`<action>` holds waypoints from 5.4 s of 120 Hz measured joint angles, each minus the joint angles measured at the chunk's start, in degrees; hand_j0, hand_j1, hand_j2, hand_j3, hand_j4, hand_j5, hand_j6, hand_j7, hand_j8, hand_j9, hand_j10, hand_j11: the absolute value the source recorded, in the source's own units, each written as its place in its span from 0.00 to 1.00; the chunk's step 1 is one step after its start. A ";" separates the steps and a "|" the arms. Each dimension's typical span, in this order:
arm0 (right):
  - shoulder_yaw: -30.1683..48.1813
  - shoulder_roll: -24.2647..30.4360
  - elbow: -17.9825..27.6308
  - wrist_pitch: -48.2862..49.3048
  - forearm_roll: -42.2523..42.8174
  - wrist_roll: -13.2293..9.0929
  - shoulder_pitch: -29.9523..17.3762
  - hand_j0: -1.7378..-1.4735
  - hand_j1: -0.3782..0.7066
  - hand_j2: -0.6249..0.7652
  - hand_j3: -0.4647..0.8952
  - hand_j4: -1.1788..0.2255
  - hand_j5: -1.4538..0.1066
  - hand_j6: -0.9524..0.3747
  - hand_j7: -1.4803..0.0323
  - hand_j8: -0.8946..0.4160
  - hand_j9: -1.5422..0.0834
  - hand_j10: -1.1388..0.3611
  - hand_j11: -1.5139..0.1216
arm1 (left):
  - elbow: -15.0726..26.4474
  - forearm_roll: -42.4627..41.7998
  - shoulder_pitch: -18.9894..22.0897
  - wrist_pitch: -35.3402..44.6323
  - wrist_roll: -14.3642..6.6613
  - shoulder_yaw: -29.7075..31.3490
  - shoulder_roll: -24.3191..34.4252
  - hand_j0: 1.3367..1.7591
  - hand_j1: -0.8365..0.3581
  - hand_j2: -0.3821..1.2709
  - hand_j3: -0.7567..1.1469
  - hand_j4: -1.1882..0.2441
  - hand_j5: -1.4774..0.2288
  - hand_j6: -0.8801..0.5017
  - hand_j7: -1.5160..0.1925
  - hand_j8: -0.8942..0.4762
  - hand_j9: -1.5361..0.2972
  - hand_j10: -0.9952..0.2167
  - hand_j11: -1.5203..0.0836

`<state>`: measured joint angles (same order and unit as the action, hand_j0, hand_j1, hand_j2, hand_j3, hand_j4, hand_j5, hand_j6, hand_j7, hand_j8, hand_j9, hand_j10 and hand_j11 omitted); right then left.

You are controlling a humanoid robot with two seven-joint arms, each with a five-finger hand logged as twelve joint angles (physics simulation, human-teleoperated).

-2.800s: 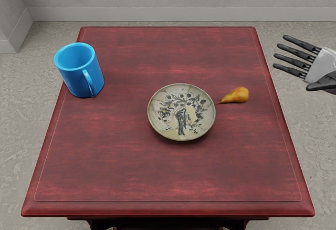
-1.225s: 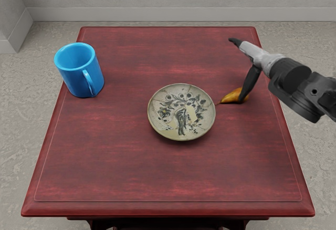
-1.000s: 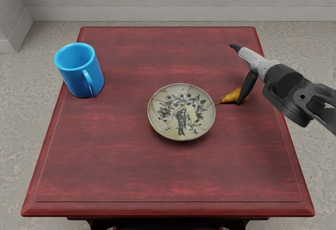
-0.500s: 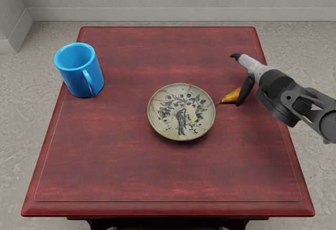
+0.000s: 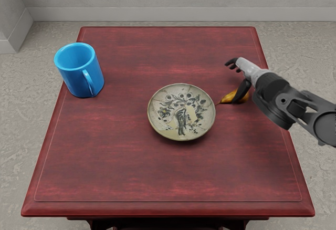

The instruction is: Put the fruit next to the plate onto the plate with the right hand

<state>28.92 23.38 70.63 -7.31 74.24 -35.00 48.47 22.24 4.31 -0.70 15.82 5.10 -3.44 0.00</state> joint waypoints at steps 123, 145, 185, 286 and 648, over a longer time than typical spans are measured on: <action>-2.68 0.55 -0.06 0.17 -4.78 -0.01 1.50 0.30 0.56 0.42 0.34 0.49 0.52 0.34 0.55 0.30 0.55 0.46 0.53 | 0.00 0.00 0.00 0.00 0.00 0.00 0.00 0.76 0.99 0.23 0.40 0.83 0.87 0.64 0.89 0.65 0.84 0.82 0.95; -2.59 0.73 -0.05 0.32 -8.76 0.02 2.45 0.30 0.61 0.57 0.34 0.42 0.44 0.27 0.47 0.27 0.47 0.42 0.45 | 0.00 0.00 0.00 0.00 0.00 0.01 0.00 0.76 0.99 0.23 0.40 0.83 0.87 0.64 0.89 0.65 0.84 0.82 0.95; -2.46 1.55 -0.03 0.38 -13.81 0.05 2.76 0.30 0.66 0.74 0.34 0.34 0.34 0.19 0.37 0.23 0.38 0.38 0.36 | 0.00 0.00 -0.09 0.00 0.00 0.00 0.00 0.76 0.99 0.23 0.40 0.83 0.87 0.64 0.89 0.65 0.84 0.82 0.95; -2.16 5.11 -0.08 0.40 -19.79 0.00 3.71 0.31 0.64 0.86 0.34 0.26 0.25 0.10 0.28 0.25 0.29 0.37 0.27 | 0.00 0.00 -0.09 0.00 0.00 -0.01 0.00 0.76 0.99 0.23 0.40 0.83 0.87 0.64 0.89 0.65 0.84 0.82 0.95; 29.94 -0.12 1.57 41.99 -60.03 0.00 -10.60 0.30 0.05 0.46 0.34 0.82 0.91 0.70 0.96 0.67 0.93 0.75 0.91 | 0.03 -0.01 0.92 0.00 0.00 0.05 0.00 0.76 0.99 0.23 0.40 0.83 0.87 0.64 0.89 0.65 0.84 0.82 0.95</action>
<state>58.85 23.26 72.20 34.68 14.21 -35.00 37.87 22.27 4.31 0.21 15.82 5.10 -3.39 0.00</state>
